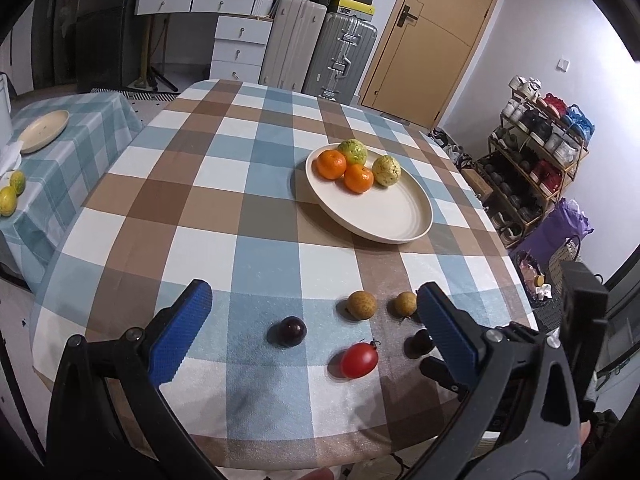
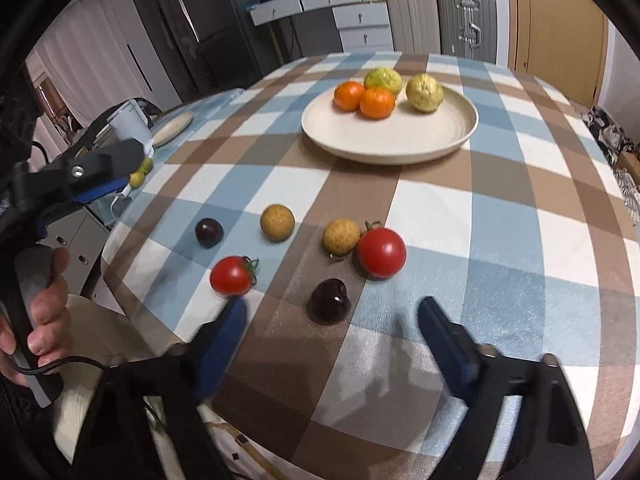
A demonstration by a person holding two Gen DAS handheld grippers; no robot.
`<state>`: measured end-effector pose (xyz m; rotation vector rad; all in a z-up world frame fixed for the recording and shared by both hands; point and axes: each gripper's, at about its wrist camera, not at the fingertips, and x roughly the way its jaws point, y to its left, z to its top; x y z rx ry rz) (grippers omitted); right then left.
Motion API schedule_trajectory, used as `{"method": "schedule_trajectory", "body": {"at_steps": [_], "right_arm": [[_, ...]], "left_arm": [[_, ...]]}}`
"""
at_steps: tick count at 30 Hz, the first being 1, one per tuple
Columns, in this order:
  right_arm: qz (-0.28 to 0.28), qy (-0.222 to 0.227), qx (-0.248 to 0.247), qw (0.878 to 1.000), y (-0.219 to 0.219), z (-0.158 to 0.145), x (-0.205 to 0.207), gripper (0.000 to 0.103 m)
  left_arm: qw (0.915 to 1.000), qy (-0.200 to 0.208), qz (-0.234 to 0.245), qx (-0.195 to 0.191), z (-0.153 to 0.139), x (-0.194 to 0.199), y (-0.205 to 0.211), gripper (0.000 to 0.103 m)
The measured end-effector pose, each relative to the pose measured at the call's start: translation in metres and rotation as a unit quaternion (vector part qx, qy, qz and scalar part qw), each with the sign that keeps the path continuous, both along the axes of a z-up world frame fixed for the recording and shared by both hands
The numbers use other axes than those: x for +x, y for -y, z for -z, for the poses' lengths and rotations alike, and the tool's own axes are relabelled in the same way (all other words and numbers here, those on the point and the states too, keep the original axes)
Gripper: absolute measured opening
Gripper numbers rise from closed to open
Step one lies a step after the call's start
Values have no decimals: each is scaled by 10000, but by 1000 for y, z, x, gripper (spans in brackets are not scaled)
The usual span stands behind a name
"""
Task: Organize fruits
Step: 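Lower the right tool onto a dark plum and close on it, then grasp the second dark plum with the left tool while the right tool holds the first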
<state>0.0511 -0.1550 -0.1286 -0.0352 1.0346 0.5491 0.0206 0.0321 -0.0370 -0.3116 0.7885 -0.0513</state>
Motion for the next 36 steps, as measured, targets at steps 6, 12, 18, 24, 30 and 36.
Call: {"method": "schedule_trajectory", "body": {"at_steps": [6, 12, 18, 24, 30, 36], "right_arm": [[-13, -136, -35, 9999, -3, 8, 4, 68], [-116, -202, -114, 9997, -10, 13, 5, 55], [-188, -122, -219, 9995, -16, 13, 4, 41], [-180, -42, -323, 9993, -18, 13, 3, 24], [-286, 183, -372, 9987, -22, 5, -3, 24], [-231, 396, -184, 9988, -17, -10, -6, 24]], "left_arm": [[9999, -2, 18, -102, -1, -1, -1, 102], [9999, -36, 93, -137, 1, 0, 3, 102], [9999, -42, 86, -142, 0, 0, 3, 102], [9998, -64, 77, -147, 1, 0, 2, 102], [9998, -108, 70, -142, 3, 0, 1, 102], [9997, -226, -28, -84, 10, 4, -3, 102]]}}
